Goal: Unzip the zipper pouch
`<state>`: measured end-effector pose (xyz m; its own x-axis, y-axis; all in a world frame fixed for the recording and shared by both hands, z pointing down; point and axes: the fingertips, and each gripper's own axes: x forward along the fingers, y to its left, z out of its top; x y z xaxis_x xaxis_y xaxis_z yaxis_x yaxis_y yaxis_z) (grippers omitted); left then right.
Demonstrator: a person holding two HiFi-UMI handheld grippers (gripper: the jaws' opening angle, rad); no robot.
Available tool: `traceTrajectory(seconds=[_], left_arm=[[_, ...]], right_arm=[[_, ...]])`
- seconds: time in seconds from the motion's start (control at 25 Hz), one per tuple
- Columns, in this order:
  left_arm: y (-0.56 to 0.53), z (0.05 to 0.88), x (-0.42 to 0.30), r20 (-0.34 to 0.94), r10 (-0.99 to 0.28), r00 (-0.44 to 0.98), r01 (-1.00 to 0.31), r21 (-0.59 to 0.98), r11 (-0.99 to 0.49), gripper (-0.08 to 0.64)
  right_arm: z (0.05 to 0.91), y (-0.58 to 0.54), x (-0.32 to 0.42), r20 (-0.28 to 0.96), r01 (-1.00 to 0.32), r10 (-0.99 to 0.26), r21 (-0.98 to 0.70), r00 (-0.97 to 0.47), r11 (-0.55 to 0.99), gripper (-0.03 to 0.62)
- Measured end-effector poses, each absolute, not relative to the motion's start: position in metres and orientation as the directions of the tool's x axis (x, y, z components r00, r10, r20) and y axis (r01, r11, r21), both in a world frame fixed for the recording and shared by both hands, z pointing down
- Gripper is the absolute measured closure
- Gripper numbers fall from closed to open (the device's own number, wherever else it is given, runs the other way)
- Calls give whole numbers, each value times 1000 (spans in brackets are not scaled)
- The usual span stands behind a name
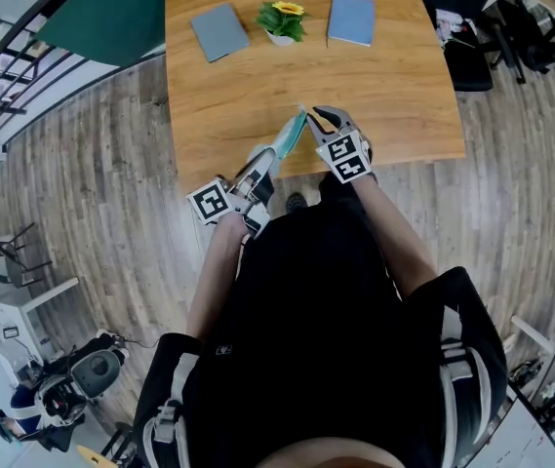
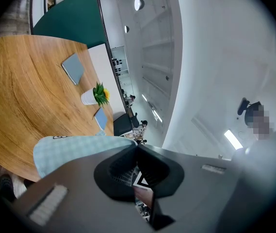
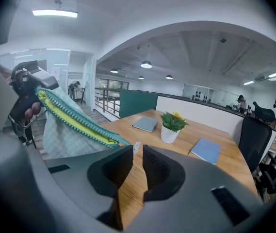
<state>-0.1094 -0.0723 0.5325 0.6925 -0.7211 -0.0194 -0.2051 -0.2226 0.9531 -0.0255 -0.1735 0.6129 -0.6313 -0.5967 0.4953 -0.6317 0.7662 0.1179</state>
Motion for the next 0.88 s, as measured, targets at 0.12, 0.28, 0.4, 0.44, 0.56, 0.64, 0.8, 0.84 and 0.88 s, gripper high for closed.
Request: traceTrajectory(seconds=[0.12,0.28,0.4,0.44,0.56,0.64,0.8,0.84,0.88], left_arm=[[-73,534,-111,-18,-728,685,-208,953,-219,558],[-76,534,-115,-18,-739,674,-208,955,-213,558],[-78,536,-118,-15,-742,670,-216,953,-214,558],[-78,536,-119,-15,-743,669,-217,952,-215,558],[-81,536,-120,-18,-746,666,-217,952,-217,558],[-82,538,-122,-11,-750,661,-223,952,-210,558],[-84,538,-127,-3,-760,650,-238,949,-208,558],[-85,538,-128,-1,-763,646,-242,948,-206,558],[-85,538,-130,2,-767,642,-247,947,-205,558]], right_arm=[[615,-171,-25,500,-631,-595,118,-630,767,531],[615,-167,-23,502,-633,-594,113,-629,766,535],[615,-163,-21,508,-628,-586,108,-631,771,560],[615,-161,-20,509,-624,-582,107,-634,774,584],[618,-155,-17,517,-617,-570,97,-639,781,589],[619,-151,-15,521,-614,-564,93,-641,784,591],[617,-144,-15,522,-603,-554,92,-648,793,591],[617,-143,-15,522,-599,-551,92,-651,796,591],[616,-142,-16,523,-594,-547,93,-654,799,591]])
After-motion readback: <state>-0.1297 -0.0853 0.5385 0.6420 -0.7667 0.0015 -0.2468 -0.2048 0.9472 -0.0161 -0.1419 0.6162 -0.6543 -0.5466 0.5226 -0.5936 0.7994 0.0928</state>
